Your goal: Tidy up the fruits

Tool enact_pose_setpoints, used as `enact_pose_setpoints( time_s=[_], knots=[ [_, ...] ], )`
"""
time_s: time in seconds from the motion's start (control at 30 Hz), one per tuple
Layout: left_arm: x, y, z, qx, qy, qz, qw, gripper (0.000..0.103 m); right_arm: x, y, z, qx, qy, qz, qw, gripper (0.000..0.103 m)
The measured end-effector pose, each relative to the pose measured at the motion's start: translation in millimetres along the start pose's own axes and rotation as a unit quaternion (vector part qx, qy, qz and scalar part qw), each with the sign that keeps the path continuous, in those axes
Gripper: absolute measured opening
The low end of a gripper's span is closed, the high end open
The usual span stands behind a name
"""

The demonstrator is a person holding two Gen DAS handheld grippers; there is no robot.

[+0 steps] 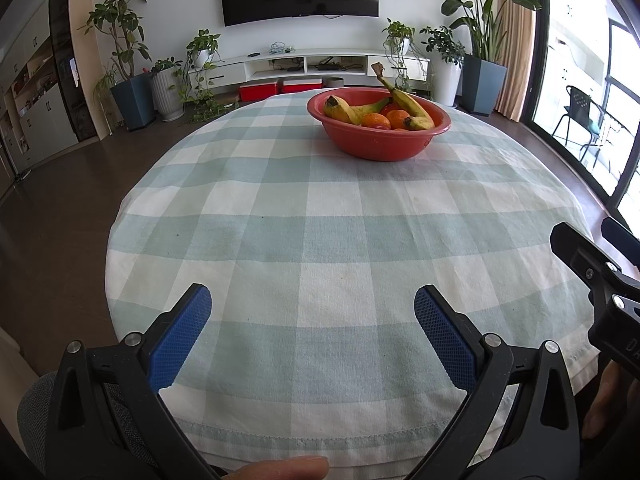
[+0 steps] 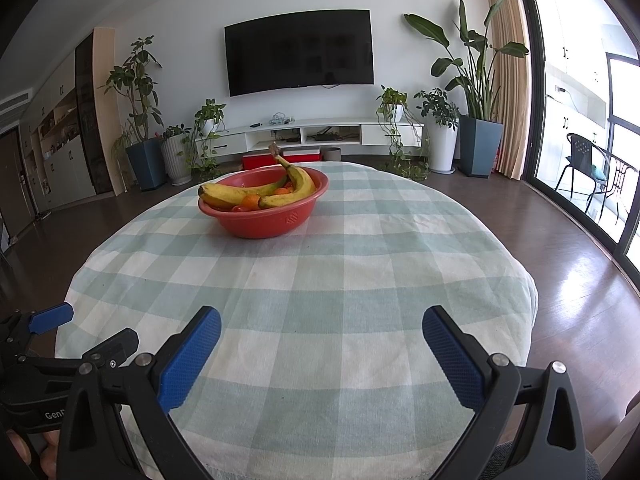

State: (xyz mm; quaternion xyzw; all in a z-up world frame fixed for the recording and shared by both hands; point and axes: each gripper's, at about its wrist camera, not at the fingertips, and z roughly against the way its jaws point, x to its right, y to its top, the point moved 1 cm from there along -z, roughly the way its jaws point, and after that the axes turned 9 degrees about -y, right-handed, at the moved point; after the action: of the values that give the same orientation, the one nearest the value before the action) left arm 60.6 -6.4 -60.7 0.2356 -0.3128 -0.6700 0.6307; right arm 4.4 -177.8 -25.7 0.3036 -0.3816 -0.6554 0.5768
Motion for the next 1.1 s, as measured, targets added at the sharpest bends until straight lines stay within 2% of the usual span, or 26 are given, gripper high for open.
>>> enact_pose_setpoints(
  time_s=[1.1],
  knots=[
    [1.1, -0.4, -0.2, 0.000, 0.002, 0.000, 1.0000, 0.103, -0.3, 1.6, 3.0, -0.003, 0.000, 0.002, 1.000, 0.103]
  ],
)
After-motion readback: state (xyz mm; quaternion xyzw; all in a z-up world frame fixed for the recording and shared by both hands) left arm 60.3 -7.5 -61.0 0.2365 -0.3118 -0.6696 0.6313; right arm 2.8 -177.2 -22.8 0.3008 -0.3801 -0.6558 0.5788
